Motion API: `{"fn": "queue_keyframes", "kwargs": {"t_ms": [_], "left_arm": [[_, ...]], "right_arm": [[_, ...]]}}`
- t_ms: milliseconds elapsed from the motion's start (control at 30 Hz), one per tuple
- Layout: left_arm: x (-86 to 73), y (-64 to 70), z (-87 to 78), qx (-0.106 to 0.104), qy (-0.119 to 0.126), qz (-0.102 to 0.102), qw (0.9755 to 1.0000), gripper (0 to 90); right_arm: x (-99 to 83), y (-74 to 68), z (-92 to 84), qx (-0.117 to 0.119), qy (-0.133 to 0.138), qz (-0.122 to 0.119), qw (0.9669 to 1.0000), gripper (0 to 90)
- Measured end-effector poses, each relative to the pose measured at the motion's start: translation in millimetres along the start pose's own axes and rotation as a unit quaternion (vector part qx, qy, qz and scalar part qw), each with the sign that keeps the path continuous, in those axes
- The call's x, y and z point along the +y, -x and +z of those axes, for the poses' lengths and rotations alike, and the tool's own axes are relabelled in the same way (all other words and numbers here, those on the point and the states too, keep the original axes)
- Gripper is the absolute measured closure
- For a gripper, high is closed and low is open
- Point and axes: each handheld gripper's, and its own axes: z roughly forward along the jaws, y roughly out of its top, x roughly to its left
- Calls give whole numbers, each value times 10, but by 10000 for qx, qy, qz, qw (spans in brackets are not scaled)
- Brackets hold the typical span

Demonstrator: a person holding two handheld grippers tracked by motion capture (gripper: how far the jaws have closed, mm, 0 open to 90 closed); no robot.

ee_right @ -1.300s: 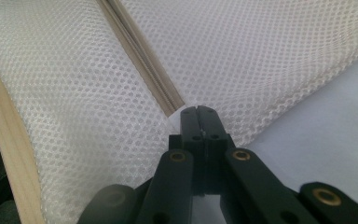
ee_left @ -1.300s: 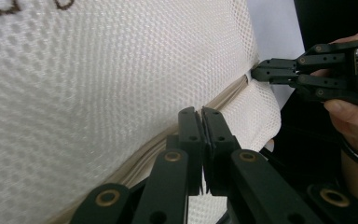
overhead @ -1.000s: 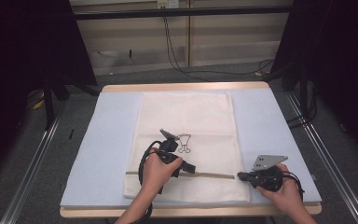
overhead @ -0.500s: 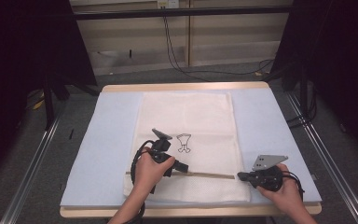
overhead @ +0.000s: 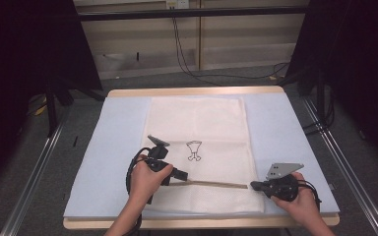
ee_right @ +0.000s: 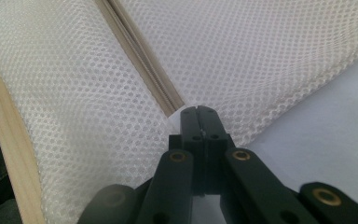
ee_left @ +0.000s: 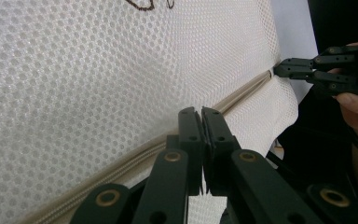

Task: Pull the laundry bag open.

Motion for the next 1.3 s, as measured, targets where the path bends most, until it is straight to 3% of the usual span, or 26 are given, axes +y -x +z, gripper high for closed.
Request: {"fn": "queue_keyframes", "kwargs": {"t_ms": [200,367,433,633,667,833,1000,1300], "left_arm": [[-36,-39,-87,155,89,-73,9998,880],[-65,-120,-203,75,80,-139,9998,880],[-71,-129,-222,183,105,-115,9997,880],[-83,-180,-311,113,119,-90,9998,880],[-87,-190,-319,212,119,-38,9997,880],[-122,-247,-364,214,83,-96,9997,880],[-181,-332,-489,276,216,-234,9991,880],[-246,-476,-644,190,344,-297,9988,880]], "right_arm": [[-15,19,0,56,59,27,10000,900],[-15,22,1,70,59,53,9999,900],[-12,20,-1,54,45,43,10000,900],[2,-1,1,16,-2,23,10000,900],[2,2,0,2,-7,35,10000,900],[-2,5,2,-7,18,12,10000,900],[0,9,-1,11,-6,71,10000,900],[1,9,2,17,5,25,10000,900]]}}
